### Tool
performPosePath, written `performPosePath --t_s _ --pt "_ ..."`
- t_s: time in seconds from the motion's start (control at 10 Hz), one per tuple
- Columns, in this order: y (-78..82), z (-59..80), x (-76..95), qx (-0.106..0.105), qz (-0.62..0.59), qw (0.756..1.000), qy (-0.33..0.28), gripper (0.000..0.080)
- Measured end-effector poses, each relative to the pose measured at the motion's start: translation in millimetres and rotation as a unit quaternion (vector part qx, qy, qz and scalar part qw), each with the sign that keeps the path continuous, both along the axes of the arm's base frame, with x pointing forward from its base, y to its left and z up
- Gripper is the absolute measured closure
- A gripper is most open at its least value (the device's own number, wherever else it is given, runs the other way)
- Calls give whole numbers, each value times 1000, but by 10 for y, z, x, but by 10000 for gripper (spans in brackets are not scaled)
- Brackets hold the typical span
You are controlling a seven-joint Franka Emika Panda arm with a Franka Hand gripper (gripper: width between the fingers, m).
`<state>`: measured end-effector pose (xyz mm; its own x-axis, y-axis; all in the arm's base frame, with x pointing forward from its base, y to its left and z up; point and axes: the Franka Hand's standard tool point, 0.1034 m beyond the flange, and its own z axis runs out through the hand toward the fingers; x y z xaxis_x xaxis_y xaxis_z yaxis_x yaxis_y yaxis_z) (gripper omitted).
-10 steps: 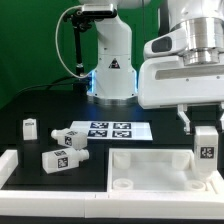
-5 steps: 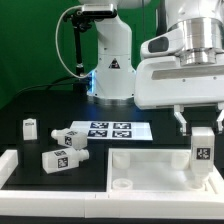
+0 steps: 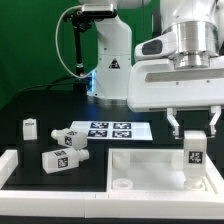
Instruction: Assemble one leg
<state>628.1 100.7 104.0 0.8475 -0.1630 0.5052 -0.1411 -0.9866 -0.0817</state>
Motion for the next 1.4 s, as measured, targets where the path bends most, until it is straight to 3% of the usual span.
performPosePath --t_s 0.5,0.8,1.1,1.2,1.3,1.4 --pt "45 -103 11 -4 4 1000 0 514" --pt "132 -107 -28 -18 2 999 -43 513" --pt "114 -110 -22 -19 3 999 -40 512" --pt "114 -110 -23 -19 3 999 -40 330" --pt "114 -111 -23 -19 3 999 -40 214" --pt "117 -127 -32 -18 3 999 -32 214"
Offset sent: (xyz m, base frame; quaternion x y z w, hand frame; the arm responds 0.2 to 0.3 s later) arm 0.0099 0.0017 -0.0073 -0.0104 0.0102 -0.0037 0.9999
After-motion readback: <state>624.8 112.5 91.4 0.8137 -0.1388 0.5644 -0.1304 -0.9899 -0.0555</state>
